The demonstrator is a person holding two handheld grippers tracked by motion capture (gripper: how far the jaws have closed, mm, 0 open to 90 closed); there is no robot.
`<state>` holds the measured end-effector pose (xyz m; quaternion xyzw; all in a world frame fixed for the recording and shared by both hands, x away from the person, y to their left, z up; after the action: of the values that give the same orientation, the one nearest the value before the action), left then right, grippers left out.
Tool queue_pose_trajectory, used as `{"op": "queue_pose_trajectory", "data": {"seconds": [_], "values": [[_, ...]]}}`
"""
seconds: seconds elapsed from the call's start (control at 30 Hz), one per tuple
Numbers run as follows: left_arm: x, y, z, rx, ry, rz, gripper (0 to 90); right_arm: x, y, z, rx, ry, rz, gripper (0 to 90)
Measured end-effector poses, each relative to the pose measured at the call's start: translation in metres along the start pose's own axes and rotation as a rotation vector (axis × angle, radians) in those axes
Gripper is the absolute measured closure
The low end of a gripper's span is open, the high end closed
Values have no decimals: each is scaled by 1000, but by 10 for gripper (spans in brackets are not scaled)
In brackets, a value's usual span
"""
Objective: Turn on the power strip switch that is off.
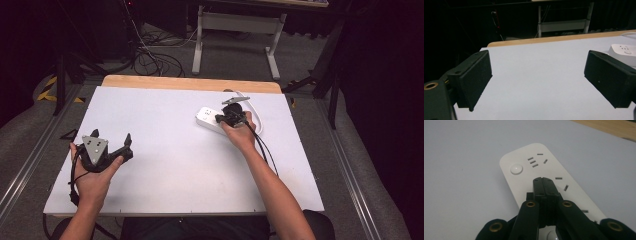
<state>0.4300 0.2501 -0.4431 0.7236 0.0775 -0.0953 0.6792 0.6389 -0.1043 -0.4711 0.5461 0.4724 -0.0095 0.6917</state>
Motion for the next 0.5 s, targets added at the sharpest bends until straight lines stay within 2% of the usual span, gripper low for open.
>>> {"op": "queue_pose_trajectory", "data": {"seconds": [0.17,0.3,0.5], "values": [[1,0,1,-6,-5,0,82,0,0,-3,-27,-23,4,900],[2,0,1,-9,-7,0,82,0,-1,-4,-29,-28,10,900],[2,0,1,-15,-11,-1,83,1,-2,-10,-88,-76,15,900]]}}
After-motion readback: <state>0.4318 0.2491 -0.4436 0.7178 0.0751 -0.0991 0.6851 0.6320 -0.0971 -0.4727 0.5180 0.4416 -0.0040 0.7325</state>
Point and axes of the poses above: each handheld gripper's, and its own axes: x roughly forward along the jaws, y roughly out of its top, z roughly to its right, the point moved 2 cm from there along x, roughly forward along the jaws, and after that the axes turned 1 degree about -z, right-handed, at the moved point
